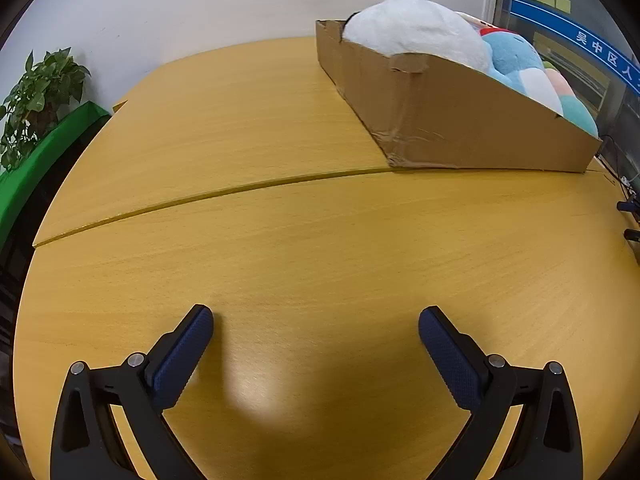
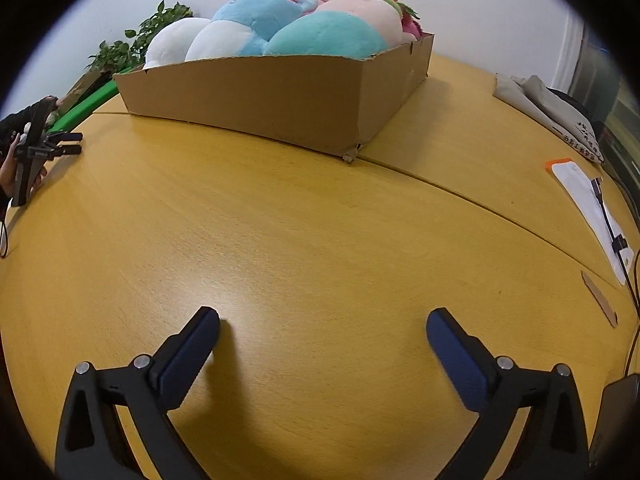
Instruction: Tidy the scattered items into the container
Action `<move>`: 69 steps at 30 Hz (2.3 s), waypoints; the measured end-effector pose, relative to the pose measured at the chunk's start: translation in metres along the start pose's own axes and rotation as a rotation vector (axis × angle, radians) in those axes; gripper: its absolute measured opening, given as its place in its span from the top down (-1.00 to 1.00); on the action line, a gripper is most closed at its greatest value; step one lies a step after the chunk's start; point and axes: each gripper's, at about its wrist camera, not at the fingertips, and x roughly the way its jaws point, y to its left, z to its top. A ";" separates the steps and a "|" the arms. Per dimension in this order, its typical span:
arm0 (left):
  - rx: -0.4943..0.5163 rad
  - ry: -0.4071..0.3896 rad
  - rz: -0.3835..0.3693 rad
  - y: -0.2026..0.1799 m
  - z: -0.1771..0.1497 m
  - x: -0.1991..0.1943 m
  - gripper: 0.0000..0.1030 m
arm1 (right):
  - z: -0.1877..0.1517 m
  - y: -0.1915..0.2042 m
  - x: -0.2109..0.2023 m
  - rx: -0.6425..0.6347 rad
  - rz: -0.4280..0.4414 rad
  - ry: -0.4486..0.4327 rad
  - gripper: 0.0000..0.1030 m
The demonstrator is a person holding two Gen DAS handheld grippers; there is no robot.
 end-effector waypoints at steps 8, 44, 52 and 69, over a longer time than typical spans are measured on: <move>0.046 0.002 -0.034 0.006 0.009 0.006 -1.00 | 0.002 -0.012 0.001 -0.003 0.000 -0.002 -1.00; 0.058 0.006 -0.042 0.016 0.018 0.011 -1.00 | 0.006 -0.015 0.005 0.018 -0.021 -0.002 -1.00; 0.058 0.006 -0.042 0.016 0.019 0.011 -1.00 | 0.006 -0.015 0.005 0.018 -0.021 -0.002 -1.00; 0.058 0.007 -0.042 0.016 0.019 0.011 -1.00 | 0.006 -0.015 0.005 0.021 -0.024 -0.002 -1.00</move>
